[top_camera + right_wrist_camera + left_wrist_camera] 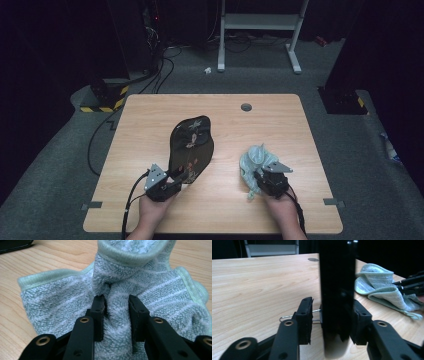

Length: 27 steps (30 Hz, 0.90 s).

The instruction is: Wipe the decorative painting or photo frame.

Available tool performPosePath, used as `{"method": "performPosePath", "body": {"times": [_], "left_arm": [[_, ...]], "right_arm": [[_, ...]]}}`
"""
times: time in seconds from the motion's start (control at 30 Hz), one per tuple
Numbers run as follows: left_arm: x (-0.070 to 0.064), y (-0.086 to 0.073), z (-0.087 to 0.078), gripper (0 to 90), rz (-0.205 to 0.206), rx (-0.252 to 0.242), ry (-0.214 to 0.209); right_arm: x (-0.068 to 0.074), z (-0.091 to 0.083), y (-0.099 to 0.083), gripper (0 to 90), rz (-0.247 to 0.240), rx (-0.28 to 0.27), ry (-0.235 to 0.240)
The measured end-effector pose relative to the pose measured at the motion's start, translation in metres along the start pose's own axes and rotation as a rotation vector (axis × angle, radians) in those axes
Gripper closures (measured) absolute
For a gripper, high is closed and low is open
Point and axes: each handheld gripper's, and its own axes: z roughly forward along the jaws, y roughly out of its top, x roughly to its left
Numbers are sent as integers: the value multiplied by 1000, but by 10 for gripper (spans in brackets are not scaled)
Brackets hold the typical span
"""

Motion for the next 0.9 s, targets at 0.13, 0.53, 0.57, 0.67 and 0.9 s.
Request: {"method": "performPosePath", "body": {"times": [0.13, 0.53, 0.57, 0.67, 0.9], "left_arm": [[-1, -2, -3, 542, 8, 10, 0], [0, -9, -15, 564, 33, 27, 11], [0, -9, -16, 571, 32, 27, 7], [-2, -9, -16, 585, 36, 25, -4], [-10, -10, -15, 581, 48, 35, -26]], "right_arm": [[1, 0, 0, 673, -6, 1, 0], [-1, 0, -1, 663, -1, -5, 14], [-1, 0, -2, 663, -1, -6, 15], [-1, 1, -2, 664, 5, -8, 17], [-2, 1, -2, 662, 5, -8, 28]]}}
